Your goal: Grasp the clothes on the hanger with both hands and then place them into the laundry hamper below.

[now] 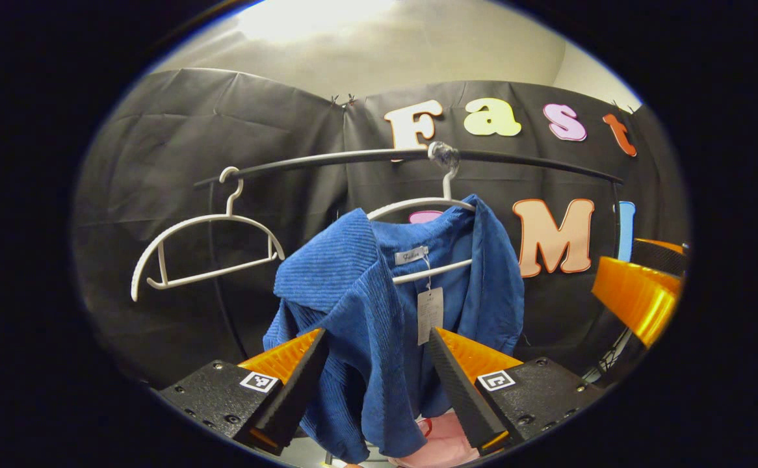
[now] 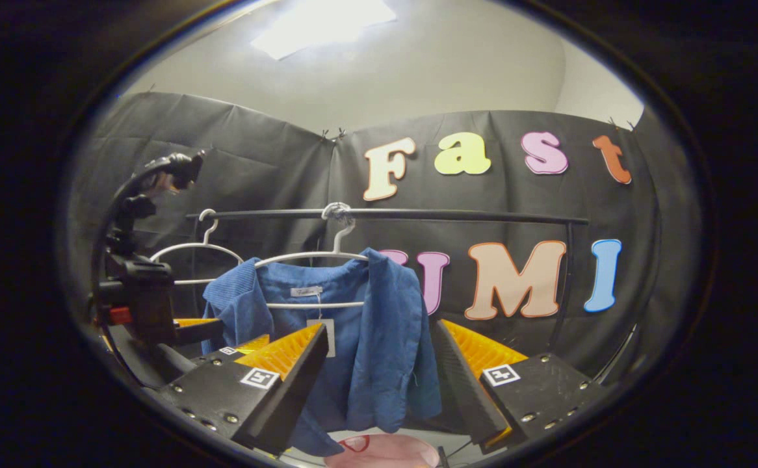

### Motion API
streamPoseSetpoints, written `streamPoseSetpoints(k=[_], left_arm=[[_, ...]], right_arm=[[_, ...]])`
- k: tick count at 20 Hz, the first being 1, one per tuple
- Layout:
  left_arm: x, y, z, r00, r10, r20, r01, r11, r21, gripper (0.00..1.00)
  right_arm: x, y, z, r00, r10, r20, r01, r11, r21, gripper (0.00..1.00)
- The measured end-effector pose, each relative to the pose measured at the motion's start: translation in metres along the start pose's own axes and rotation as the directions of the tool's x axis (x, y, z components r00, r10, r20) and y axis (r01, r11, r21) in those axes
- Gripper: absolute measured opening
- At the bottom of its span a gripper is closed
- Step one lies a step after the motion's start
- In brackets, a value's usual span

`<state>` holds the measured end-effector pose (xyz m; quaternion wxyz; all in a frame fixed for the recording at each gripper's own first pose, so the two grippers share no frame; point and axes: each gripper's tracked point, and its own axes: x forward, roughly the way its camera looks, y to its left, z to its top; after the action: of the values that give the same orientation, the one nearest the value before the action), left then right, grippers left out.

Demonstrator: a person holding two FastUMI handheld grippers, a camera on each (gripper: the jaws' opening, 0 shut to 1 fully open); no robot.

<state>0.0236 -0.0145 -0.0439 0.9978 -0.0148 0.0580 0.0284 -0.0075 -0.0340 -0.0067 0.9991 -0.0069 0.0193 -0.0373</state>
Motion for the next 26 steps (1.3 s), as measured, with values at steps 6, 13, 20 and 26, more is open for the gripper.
streamPoseSetpoints(k=[6,13,20,26], left_arm=[[0.019,-0.003,-0.031,0.997,0.032,-0.076,-0.032,1.0,0.0,0.94],[0.027,0.015,-0.044,0.989,0.062,-0.134,-0.066,0.998,-0.024,0.56],[0.025,0.031,-0.044,0.985,0.066,-0.16,-0.064,0.998,0.019,0.05],[0.022,0.022,-0.042,0.987,-0.043,-0.152,0.051,0.998,0.048,0.0]], right_arm=[[0.009,-0.013,-0.002,1.0,-0.008,-0.011,0.008,1.0,-0.008,0.98],[0.03,-0.01,-0.011,0.999,0.027,-0.024,-0.027,1.0,-0.012,0.98],[0.063,-0.001,-0.027,0.997,0.056,-0.054,-0.057,0.998,-0.011,0.98],[0.114,0.019,-0.045,0.995,0.08,-0.058,-0.08,0.997,0.001,0.98]])
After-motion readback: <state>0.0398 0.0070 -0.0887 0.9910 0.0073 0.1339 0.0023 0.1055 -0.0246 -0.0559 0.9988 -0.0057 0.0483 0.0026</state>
